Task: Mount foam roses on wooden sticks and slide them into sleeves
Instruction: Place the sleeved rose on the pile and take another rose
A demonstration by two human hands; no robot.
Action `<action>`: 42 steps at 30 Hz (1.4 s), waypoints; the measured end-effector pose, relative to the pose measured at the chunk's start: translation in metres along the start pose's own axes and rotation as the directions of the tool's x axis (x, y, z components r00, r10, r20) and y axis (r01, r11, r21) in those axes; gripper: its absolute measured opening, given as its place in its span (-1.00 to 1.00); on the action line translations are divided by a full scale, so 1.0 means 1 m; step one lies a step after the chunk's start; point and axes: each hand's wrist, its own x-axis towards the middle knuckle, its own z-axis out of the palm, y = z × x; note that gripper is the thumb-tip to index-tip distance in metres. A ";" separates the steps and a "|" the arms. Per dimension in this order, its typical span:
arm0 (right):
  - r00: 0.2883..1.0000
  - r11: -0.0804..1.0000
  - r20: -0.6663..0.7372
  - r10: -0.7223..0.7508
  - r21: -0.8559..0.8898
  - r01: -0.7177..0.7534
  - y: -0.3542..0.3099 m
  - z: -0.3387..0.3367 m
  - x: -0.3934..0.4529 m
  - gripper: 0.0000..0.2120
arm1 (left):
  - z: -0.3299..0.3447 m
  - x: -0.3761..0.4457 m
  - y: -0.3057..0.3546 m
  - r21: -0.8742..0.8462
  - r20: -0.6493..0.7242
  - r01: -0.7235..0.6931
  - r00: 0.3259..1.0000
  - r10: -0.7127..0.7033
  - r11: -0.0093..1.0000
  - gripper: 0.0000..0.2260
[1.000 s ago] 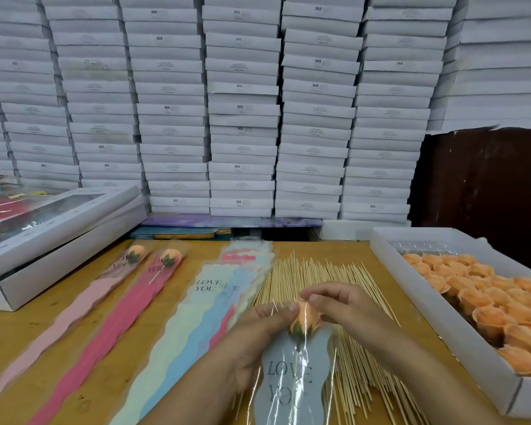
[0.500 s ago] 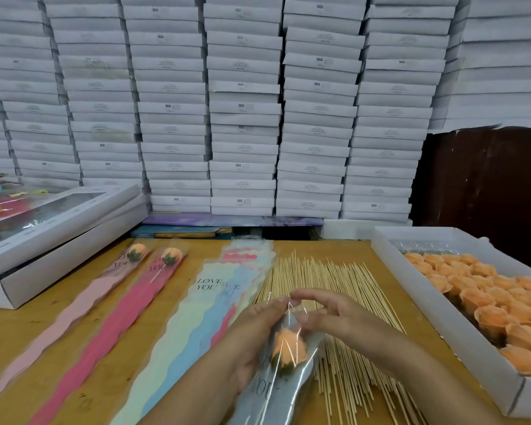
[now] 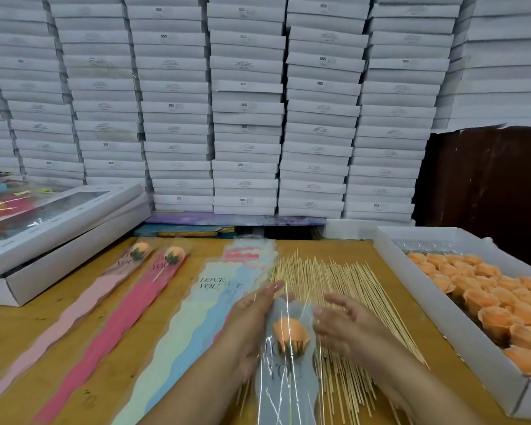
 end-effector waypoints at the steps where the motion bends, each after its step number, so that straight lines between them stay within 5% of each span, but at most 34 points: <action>1: 0.997 0.998 0.061 0.055 0.021 -0.056 0.003 0.004 -0.002 -0.28 | 0.000 0.001 0.000 -0.032 -0.015 -0.022 1.000 0.021 0.999 -0.77; 6: 0.940 0.987 0.308 0.144 0.019 -0.157 0.011 0.018 -0.008 -0.74 | 0.000 0.003 0.000 -0.138 -0.044 -0.071 0.997 0.066 0.988 -0.78; 10: 0.980 0.995 0.173 0.094 -0.037 -0.089 0.010 0.017 -0.002 -0.72 | -0.004 0.005 -0.001 -0.095 0.055 -0.012 0.998 0.018 0.995 -0.65; 13: 0.998 1.000 0.051 0.024 0.004 -0.024 0.000 0.009 0.008 -0.92 | -0.005 0.001 -0.003 0.026 0.146 0.096 0.984 -0.099 0.995 -0.49; 17: 0.990 0.989 -0.140 -0.021 0.141 0.041 -0.008 -0.004 0.027 -0.90 | -0.004 -0.006 -0.007 0.228 0.257 0.238 0.921 -0.294 0.944 -0.67; 21: 0.978 0.972 -0.209 -0.010 0.228 0.059 -0.004 -0.011 0.037 -0.88 | -0.005 -0.006 -0.009 0.396 0.314 0.223 0.879 -0.359 0.891 -0.91; 29: 0.998 0.962 0.029 0.047 0.268 -0.053 0.016 -0.008 0.036 -0.81 | 0.000 -0.008 -0.007 0.404 0.228 0.153 0.938 -0.261 0.902 -0.84; 36: 0.991 0.905 -0.131 -0.010 0.420 0.065 0.019 -0.020 0.039 -0.82 | -0.002 -0.009 -0.010 0.478 0.309 0.158 0.891 -0.334 0.864 -0.71; 42: 0.998 0.915 -0.029 -0.047 0.399 0.054 0.019 -0.018 0.037 -0.70 | -0.006 -0.004 -0.014 0.461 0.276 0.118 0.923 -0.269 0.879 -0.75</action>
